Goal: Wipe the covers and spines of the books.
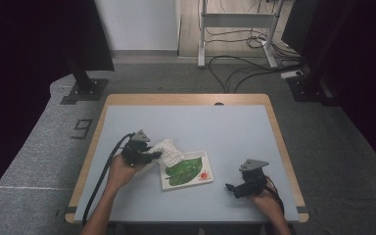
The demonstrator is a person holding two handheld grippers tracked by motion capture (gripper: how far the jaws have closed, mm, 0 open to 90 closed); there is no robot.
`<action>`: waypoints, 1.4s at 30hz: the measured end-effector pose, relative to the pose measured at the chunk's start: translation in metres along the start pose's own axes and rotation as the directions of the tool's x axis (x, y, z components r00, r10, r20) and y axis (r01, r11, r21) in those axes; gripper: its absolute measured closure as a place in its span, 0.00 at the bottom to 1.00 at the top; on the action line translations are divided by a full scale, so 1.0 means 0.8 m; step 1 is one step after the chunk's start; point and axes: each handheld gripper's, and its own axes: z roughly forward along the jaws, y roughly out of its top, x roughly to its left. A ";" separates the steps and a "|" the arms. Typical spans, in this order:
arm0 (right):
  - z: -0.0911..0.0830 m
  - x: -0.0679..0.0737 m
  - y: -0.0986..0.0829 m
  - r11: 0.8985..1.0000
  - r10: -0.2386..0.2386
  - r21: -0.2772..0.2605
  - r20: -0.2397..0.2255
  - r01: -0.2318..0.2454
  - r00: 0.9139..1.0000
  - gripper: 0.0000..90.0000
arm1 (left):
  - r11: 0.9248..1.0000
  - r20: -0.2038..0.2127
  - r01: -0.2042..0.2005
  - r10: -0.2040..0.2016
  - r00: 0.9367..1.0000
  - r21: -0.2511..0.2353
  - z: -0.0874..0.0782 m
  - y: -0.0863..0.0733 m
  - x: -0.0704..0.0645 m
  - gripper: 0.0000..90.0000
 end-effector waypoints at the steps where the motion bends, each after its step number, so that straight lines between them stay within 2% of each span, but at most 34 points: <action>1: 0.000 0.000 0.000 1.000 -0.001 0.000 0.000 0.001 1.000 0.00 | 1.000 0.000 -0.004 0.004 1.000 0.005 0.004 0.001 -0.002 0.74; 6: 0.000 0.000 0.000 1.000 0.000 -0.001 0.001 0.000 1.000 0.00 | 0.998 -0.014 -0.007 0.008 1.000 0.055 0.026 -0.002 -0.007 0.74; 12: 0.000 0.000 0.000 1.000 0.000 0.000 0.000 0.000 1.000 0.00 | 0.998 -0.037 0.007 -0.005 0.999 0.068 0.045 -0.004 -0.011 0.73; 17: 0.000 0.000 0.000 1.000 0.000 0.000 0.000 0.000 1.000 0.00 | 0.997 -0.048 0.009 -0.006 0.999 0.072 0.051 0.000 -0.015 0.73; 26: 0.000 0.000 0.000 1.000 -0.001 0.000 0.001 0.001 1.000 0.00 | 0.998 -0.032 0.011 -0.009 0.999 0.059 0.064 0.009 -0.022 0.73; 42: 0.000 0.000 0.000 1.000 -0.002 0.000 0.001 0.002 1.000 0.00 | 0.997 0.000 -0.034 0.035 0.999 0.074 0.096 0.042 -0.044 0.73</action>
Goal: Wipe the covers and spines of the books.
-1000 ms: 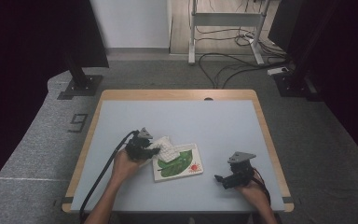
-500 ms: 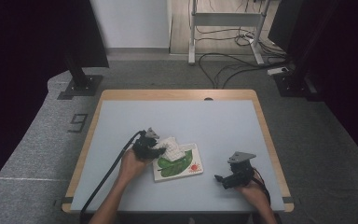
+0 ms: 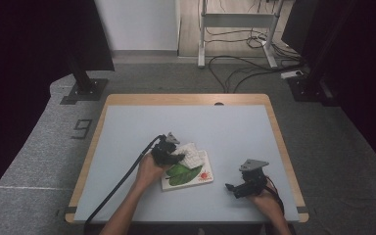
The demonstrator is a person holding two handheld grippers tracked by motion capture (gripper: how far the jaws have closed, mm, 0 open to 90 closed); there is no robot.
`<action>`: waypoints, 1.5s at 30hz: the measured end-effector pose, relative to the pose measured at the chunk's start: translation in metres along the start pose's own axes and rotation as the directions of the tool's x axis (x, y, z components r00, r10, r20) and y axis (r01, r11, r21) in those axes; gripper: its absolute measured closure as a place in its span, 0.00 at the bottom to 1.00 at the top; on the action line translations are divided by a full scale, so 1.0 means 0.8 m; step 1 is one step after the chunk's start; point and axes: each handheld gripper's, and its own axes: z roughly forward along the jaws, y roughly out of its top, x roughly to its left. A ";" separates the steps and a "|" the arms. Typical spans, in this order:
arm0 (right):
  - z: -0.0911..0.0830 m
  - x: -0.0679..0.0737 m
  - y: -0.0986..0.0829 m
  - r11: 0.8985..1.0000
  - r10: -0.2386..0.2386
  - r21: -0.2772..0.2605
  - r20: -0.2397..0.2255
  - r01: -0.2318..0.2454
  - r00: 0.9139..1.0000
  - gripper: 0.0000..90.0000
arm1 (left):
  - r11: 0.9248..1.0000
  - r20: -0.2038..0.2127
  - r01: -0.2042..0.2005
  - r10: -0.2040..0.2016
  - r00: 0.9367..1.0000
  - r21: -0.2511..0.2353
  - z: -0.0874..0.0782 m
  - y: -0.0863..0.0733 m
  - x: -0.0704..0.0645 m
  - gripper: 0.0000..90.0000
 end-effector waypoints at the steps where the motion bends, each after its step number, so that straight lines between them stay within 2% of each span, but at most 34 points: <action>1: 0.000 0.000 0.000 1.000 0.002 -0.002 0.000 -0.002 1.000 0.00 | 1.000 0.000 -0.004 0.004 1.000 0.000 0.002 0.002 -0.002 0.73; 27: 0.000 0.000 0.000 1.000 0.000 0.000 0.000 0.000 1.000 0.00 | 0.998 0.061 -0.071 0.070 0.996 0.003 0.056 0.063 -0.038 0.72; 30: 0.000 0.000 0.000 1.000 0.000 0.000 -0.001 0.000 1.000 0.00 | 0.998 0.075 -0.062 0.063 0.995 -0.015 0.060 0.063 -0.039 0.72; 32: 0.000 0.000 0.000 1.000 0.000 0.000 0.000 0.000 1.000 0.00 | 0.998 0.070 -0.065 0.066 0.995 -0.015 0.060 0.063 -0.041 0.72; 39: 0.000 0.000 0.000 1.000 0.000 -0.001 0.001 0.000 1.000 0.00 | 0.996 0.079 -0.094 0.094 0.992 0.001 0.056 0.060 -0.053 0.72; 45: 0.000 0.000 0.000 1.000 0.001 -0.002 0.001 -0.001 1.000 0.00 | 0.991 0.095 -0.131 0.130 0.987 0.006 0.051 0.054 -0.069 0.72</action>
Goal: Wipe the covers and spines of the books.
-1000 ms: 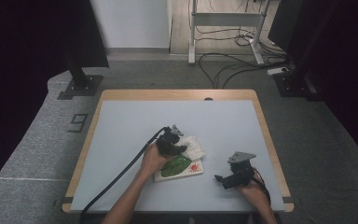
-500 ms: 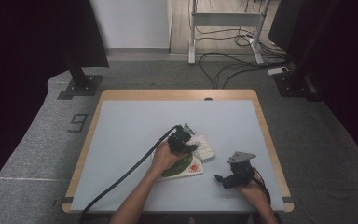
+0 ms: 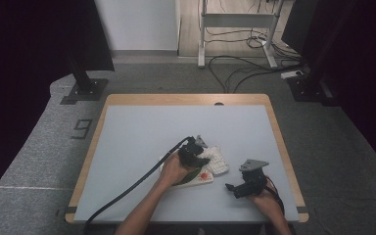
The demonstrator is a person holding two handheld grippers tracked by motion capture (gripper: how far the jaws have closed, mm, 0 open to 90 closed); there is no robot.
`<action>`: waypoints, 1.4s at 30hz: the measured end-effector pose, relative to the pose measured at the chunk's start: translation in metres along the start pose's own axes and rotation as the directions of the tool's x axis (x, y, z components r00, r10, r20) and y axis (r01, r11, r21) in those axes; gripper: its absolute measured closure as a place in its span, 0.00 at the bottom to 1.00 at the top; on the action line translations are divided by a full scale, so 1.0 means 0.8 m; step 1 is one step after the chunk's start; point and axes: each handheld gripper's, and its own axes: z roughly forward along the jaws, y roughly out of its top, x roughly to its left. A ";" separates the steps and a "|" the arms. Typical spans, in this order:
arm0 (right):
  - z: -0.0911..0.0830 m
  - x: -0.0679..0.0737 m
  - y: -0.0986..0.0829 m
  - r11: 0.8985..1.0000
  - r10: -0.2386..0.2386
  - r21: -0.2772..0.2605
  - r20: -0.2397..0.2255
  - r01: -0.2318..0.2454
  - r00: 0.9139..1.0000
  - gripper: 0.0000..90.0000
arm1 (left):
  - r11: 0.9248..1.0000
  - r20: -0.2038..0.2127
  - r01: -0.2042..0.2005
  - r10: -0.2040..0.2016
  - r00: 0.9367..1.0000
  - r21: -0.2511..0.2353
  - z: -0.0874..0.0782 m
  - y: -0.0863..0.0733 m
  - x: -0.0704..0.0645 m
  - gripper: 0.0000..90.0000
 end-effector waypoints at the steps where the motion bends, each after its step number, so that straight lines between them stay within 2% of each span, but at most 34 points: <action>1: 0.000 0.000 0.000 1.000 0.000 0.000 0.000 0.000 1.000 0.00 | 1.000 -0.007 -0.012 0.012 1.000 0.003 -0.001 0.000 -0.003 0.72; 5: 0.000 0.000 0.000 1.000 0.001 0.000 0.000 -0.001 1.000 0.00 | 1.000 -0.010 -0.023 0.023 1.000 -0.002 -0.001 -0.002 -0.004 0.72; 9: 0.000 0.000 0.000 1.000 0.000 -0.001 0.000 0.000 1.000 0.00 | 1.000 0.004 -0.015 0.015 1.000 -0.015 -0.004 -0.007 0.000 0.73; 18: 0.000 0.000 0.000 1.000 -0.001 -0.001 0.001 0.001 1.000 0.00 | 1.000 0.002 -0.008 0.008 1.000 -0.021 -0.014 -0.020 0.004 0.73; 32: 0.000 0.000 0.000 1.000 -0.002 -0.001 0.002 0.002 1.000 0.00 | 0.999 0.000 0.036 -0.036 0.999 -0.031 -0.047 -0.061 0.019 0.73; 42: 0.000 0.001 0.000 1.000 -0.002 -0.001 0.001 0.002 1.000 0.00 | 0.998 -0.012 0.047 -0.048 0.999 -0.028 -0.068 -0.085 0.023 0.73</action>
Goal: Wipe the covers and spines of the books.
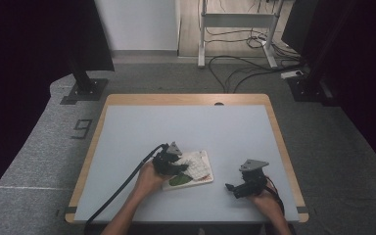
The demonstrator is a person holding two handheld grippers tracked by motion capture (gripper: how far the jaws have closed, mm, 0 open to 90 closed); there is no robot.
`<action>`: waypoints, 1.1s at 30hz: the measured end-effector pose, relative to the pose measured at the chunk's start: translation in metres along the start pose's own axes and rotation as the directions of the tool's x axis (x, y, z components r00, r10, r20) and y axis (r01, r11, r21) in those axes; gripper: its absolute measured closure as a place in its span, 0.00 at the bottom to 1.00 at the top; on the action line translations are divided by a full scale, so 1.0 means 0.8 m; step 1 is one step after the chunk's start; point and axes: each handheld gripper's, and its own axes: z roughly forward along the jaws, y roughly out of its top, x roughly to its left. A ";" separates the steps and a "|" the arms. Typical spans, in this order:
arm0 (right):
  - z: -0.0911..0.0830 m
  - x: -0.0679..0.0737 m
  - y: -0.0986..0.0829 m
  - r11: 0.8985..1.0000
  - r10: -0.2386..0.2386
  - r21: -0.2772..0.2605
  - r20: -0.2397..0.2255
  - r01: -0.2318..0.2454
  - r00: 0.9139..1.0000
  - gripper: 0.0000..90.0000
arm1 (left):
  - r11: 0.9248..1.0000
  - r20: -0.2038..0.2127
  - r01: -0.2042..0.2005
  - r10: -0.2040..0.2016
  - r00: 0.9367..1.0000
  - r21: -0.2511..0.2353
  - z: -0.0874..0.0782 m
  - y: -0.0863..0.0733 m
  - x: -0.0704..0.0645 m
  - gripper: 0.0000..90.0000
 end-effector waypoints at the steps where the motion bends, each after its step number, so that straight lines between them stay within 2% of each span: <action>1: 0.000 0.000 0.000 1.000 0.000 0.000 0.000 0.000 1.000 0.00 | 1.000 -0.001 0.006 -0.006 1.000 -0.002 -0.002 -0.002 0.001 0.73; 25: 0.000 0.000 0.000 1.000 0.000 0.000 0.001 0.000 1.000 0.00 | 0.999 -0.045 0.045 -0.045 0.998 0.002 -0.052 -0.055 0.018 0.72; 33: 0.000 0.000 0.000 1.000 0.000 0.001 0.001 0.000 1.000 0.00 | 0.998 -0.042 0.066 -0.067 0.997 -0.015 -0.057 -0.066 0.016 0.73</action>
